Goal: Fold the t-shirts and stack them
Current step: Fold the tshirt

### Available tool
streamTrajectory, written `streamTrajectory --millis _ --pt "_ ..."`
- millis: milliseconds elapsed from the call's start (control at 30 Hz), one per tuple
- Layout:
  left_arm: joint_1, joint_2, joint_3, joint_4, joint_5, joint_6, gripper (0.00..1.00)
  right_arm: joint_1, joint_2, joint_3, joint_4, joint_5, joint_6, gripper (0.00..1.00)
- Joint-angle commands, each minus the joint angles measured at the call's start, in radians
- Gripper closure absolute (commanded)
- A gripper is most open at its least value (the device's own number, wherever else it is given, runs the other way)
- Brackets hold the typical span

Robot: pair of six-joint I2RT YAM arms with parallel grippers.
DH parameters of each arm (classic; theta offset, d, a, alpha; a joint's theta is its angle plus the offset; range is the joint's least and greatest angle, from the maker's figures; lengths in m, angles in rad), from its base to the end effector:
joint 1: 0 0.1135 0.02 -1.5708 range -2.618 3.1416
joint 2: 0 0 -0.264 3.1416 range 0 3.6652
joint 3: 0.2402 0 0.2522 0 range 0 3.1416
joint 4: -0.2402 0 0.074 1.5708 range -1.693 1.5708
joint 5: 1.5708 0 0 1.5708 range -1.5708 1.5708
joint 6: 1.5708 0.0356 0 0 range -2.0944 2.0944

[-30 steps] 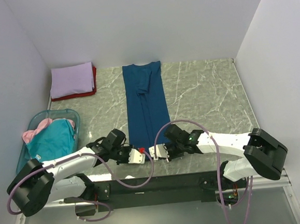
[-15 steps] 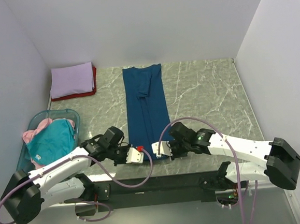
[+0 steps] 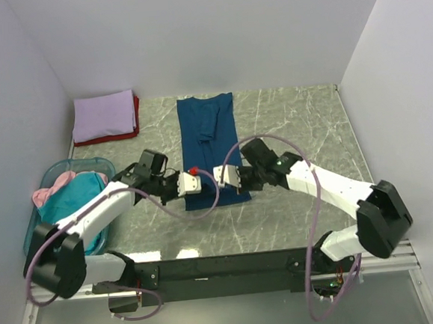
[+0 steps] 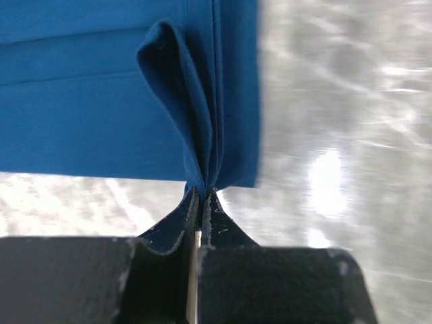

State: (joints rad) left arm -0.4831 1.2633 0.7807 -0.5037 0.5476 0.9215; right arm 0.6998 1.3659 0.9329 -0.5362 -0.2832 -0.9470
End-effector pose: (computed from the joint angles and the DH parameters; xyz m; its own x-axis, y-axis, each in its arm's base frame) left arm 0.2062 -0.1291 0.2175 0.0720 0.7302 -0.6795 0.9819 0.0679 0.1770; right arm 0.2040 0.1848 0.2345 0.2317 -0.8237 -0.5176 -0.9438 -0.0614 -0.3248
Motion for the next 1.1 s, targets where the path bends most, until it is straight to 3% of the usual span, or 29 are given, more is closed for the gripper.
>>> streamTrajectory --millis 0,533,800,1067 --pt "0.050 0.073 0.066 0.076 0.038 0.076 1.00 -0.051 0.080 0.110 0.002 -0.017 -0.105 1.00" --pt "0.189 0.542 0.488 0.114 0.055 0.172 1.00 -0.209 0.470 0.480 0.002 -0.053 -0.223 1.00" --pt "0.221 0.646 0.603 0.132 0.043 0.183 1.00 -0.237 0.622 0.641 -0.005 -0.045 -0.243 1.00" --pt "0.227 0.705 0.649 0.160 0.035 0.183 1.00 -0.256 0.688 0.692 0.007 -0.034 -0.243 1.00"
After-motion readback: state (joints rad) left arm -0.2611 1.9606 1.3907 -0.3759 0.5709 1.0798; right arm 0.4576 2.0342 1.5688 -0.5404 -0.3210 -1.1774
